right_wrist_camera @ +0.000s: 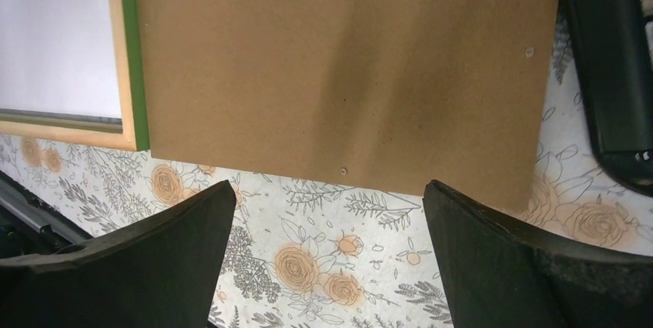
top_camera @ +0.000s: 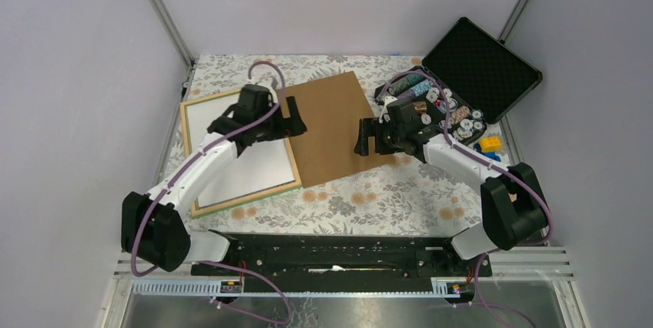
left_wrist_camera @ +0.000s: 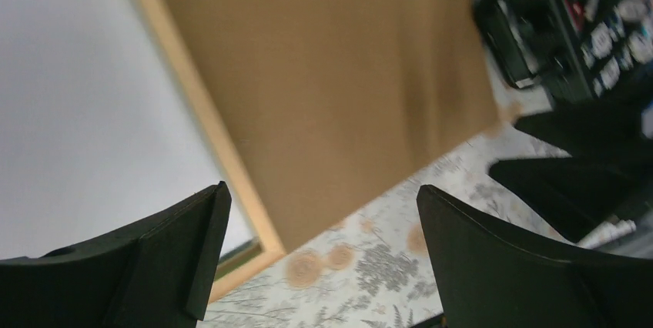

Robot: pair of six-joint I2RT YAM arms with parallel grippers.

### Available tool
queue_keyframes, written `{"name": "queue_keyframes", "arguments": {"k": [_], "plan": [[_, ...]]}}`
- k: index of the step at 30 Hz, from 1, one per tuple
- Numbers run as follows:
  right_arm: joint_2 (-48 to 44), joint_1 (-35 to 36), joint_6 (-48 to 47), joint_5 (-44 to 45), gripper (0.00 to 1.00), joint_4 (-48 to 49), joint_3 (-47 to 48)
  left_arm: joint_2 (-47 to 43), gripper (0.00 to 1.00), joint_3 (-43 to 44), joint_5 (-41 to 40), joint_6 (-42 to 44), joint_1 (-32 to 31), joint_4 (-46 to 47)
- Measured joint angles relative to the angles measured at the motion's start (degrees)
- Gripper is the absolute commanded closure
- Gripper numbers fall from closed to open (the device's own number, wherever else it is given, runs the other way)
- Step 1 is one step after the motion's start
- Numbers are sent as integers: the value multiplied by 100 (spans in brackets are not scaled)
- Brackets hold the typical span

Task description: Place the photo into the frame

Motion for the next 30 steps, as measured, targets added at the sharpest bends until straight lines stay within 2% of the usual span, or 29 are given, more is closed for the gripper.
{"name": "queue_keyframes", "arguments": {"k": [4, 7, 11, 14, 20, 22, 26, 30], "plan": [[142, 0, 201, 17, 0, -280, 48, 28, 1, -533, 96, -328, -883, 861], [118, -7, 393, 68, 0, -385, 2, 372, 1, -769, 116, -573, -1460, 1460], [-188, -66, 634, 140, 0, -404, -393, 962, 2, -949, -245, -887, -2319, 2197], [-599, -452, 887, 175, 0, -426, -769, 1196, 1, -1121, -669, -1250, -2887, 2664], [-1276, -1379, 1403, 13, 0, -94, -1368, 1215, 2, -1871, -1255, -1886, -3049, 3720], [-1296, -1659, 1526, -168, 4, 87, -1521, 1257, 2, -2072, -1390, -2013, -3036, 3995], [-1062, -2229, 1746, -697, 11, 363, -1700, 1497, 1, -2127, -1469, -2079, -3045, 4363], [-599, -2376, 1829, -1036, 16, 706, -1700, 1565, 1, -2127, -1523, -2079, -3075, 4520]]}}
